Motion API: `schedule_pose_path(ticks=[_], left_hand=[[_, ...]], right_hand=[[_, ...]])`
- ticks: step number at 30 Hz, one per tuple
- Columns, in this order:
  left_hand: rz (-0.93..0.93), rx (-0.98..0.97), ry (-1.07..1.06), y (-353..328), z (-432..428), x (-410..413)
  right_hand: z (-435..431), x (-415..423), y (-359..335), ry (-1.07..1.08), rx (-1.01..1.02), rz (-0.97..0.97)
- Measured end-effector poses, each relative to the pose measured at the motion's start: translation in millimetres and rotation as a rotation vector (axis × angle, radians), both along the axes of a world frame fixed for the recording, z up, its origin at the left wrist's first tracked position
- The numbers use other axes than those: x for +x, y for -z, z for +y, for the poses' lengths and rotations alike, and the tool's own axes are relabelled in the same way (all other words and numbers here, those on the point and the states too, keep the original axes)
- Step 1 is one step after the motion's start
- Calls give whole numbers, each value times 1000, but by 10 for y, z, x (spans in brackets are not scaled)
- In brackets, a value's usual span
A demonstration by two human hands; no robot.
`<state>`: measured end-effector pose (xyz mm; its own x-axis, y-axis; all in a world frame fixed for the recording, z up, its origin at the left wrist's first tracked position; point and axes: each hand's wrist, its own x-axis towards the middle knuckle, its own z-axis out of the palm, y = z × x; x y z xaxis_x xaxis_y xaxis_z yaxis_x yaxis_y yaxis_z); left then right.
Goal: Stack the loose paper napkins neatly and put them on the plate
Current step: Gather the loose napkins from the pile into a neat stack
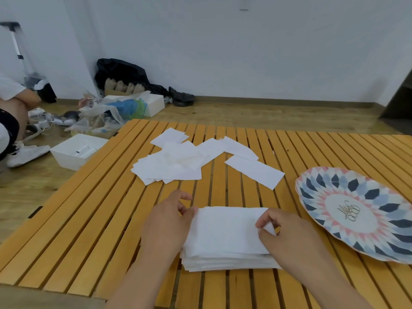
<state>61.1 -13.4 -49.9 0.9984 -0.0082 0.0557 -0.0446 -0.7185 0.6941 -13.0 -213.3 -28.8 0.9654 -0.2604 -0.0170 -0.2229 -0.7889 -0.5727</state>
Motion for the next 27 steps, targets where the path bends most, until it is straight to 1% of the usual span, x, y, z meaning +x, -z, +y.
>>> schedule_pose_path(ticks=[4, 7, 9, 11, 12, 13, 16, 18, 19, 21, 22, 24, 26, 27], left_hand=[[49, -102, 1, -70, 33, -2], [211, -224, 82, -194, 67, -1], [311, -288, 160, -266, 87, -17], [345, -322, 203, -301, 108, -33], [341, -309, 209, -297, 113, -32], [323, -266, 208, -279, 118, -27], [231, -55, 185, -173, 151, 22], [164, -27, 139, -128, 198, 67], [121, -35, 99, -123, 225, 100], [11, -3, -18, -103, 269, 223], [-43, 50, -61, -82, 282, 299], [-123, 198, -65, -9, 293, 481], [-165, 337, -6, 65, 291, 691], [-173, 391, 23, 95, 292, 793]], right_hand=[[-6, 2, 0, 4, 0, -1], [-22, 7, 11, 7, 7, -7], [-39, 23, 16, 23, 83, -26], [-40, 26, 8, 41, 156, -11], [-32, 20, 11, 40, 137, 1], [-32, 19, 27, 27, 69, 14], [-8, 11, 50, -6, -200, 20], [14, 4, 70, -3, -341, -63], [38, -1, 56, -15, -376, -139], [125, -10, 24, -94, -362, -287], [202, -27, -10, -161, -345, -309], [341, -47, -6, -309, -386, -275], [409, -47, 82, -391, -310, -202], [421, -38, 106, -405, -309, -156]])
